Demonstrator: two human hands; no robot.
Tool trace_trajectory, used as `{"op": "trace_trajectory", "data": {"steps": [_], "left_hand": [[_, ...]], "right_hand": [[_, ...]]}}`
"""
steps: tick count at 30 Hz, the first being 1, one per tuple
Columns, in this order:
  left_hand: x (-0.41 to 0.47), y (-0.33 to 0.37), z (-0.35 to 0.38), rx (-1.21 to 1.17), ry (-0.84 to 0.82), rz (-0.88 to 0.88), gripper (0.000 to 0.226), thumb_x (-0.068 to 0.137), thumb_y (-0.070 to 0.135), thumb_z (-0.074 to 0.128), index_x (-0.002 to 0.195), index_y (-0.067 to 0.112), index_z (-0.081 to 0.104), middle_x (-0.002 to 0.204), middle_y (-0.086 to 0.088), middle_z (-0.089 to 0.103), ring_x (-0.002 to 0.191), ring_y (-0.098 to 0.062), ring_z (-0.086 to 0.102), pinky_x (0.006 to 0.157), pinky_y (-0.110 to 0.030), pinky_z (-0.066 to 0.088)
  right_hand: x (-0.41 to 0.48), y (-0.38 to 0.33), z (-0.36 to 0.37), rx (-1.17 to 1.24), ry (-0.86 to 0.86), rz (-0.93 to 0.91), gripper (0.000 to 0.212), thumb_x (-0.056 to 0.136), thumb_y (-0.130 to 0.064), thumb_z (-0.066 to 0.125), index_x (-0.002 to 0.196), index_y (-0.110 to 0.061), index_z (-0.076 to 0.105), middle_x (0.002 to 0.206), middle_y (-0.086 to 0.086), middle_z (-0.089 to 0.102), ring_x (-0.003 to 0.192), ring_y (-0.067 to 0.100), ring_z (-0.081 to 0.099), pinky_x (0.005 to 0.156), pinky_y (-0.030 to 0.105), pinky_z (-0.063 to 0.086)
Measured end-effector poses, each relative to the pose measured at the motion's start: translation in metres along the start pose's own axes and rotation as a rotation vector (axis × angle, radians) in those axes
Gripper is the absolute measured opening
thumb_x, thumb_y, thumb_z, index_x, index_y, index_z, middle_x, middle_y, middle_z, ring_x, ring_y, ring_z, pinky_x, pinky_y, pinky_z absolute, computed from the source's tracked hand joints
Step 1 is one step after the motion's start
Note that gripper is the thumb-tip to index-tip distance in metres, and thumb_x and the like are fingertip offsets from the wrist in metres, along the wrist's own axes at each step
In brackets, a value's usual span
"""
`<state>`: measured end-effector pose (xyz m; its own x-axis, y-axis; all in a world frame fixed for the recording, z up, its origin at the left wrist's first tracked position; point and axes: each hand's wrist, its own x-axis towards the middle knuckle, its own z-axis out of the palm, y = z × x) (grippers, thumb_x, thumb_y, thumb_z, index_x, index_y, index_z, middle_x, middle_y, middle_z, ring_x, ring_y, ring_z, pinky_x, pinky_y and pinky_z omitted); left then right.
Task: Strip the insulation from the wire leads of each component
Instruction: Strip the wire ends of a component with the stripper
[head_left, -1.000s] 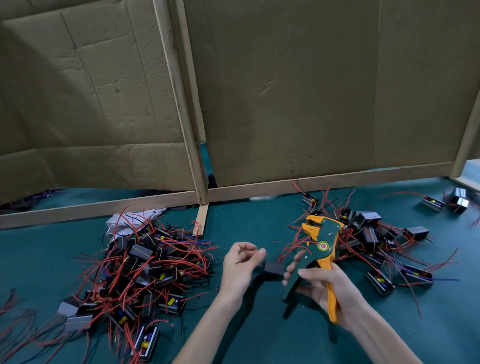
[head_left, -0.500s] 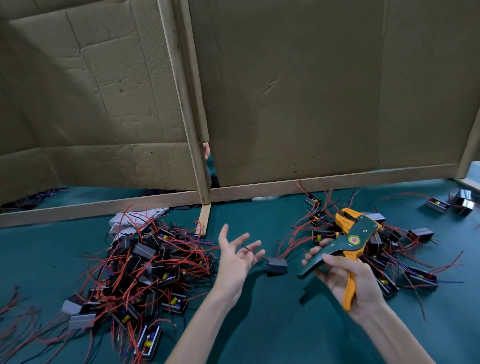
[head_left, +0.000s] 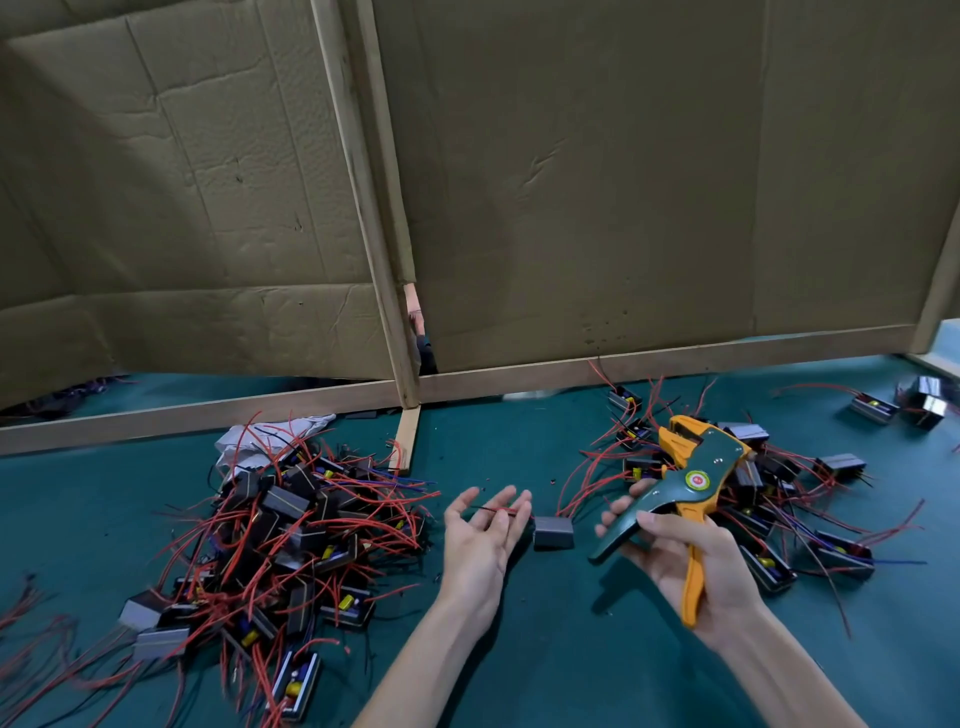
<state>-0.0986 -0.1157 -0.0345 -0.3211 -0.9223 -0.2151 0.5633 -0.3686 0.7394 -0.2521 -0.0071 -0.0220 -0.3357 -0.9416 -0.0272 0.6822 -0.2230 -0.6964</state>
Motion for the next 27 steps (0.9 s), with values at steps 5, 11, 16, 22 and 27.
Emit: {"op": "trace_trajectory", "data": {"steps": [5,11,16,22,27], "left_hand": [[-0.005,0.003,0.001,0.093,-0.046,0.035,0.010,0.094,-0.009,0.046,0.100,-0.002,0.049,0.088,-0.017,0.061,0.081,-0.024,0.072,0.065,-0.022,0.057],[-0.006,0.028,0.008,0.420,-0.115,0.237,0.008,0.087,0.000,0.063,0.086,0.008,0.061,0.079,-0.005,0.074,0.066,-0.009,0.066,0.060,-0.015,0.049],[-0.005,0.056,0.006,0.616,-0.269,0.388,0.011,0.086,0.005,0.064,0.084,0.012,0.056,0.080,-0.005,0.075,0.074,-0.013,0.067,0.073,-0.019,0.052],[-0.004,0.060,0.002,0.885,-0.367,0.480,0.012,0.086,0.011,0.067,0.083,0.021,0.062,0.077,0.004,0.073,0.078,-0.016,0.069,0.078,-0.022,0.052],[-0.002,0.039,-0.007,1.110,-0.375,0.512,0.015,0.092,0.019,0.060,0.080,0.027,0.055,0.073,0.008,0.070,0.076,-0.006,0.064,0.076,-0.016,0.045]], "right_hand": [[-0.003,-0.001,0.004,-0.012,0.005,0.016,0.024,0.066,0.005,0.060,0.086,-0.005,0.066,0.082,0.019,0.062,0.078,0.034,0.066,0.072,0.045,0.057],[-0.008,-0.005,0.009,-0.116,-0.025,0.088,0.026,0.070,0.009,0.056,0.093,0.001,0.062,0.082,0.024,0.061,0.075,0.037,0.064,0.069,0.046,0.058],[-0.013,-0.001,0.017,-0.171,-0.111,0.257,0.029,0.061,0.007,0.063,0.089,0.002,0.065,0.081,0.027,0.059,0.072,0.041,0.063,0.067,0.048,0.057],[-0.020,0.008,0.026,-0.254,-0.186,0.359,0.040,0.052,0.002,0.076,0.091,0.004,0.067,0.081,0.030,0.061,0.071,0.042,0.064,0.066,0.049,0.057],[-0.019,0.012,0.027,-0.309,-0.155,0.353,0.045,0.054,0.002,0.074,0.097,0.006,0.062,0.081,0.031,0.061,0.072,0.043,0.064,0.066,0.049,0.057]]}}
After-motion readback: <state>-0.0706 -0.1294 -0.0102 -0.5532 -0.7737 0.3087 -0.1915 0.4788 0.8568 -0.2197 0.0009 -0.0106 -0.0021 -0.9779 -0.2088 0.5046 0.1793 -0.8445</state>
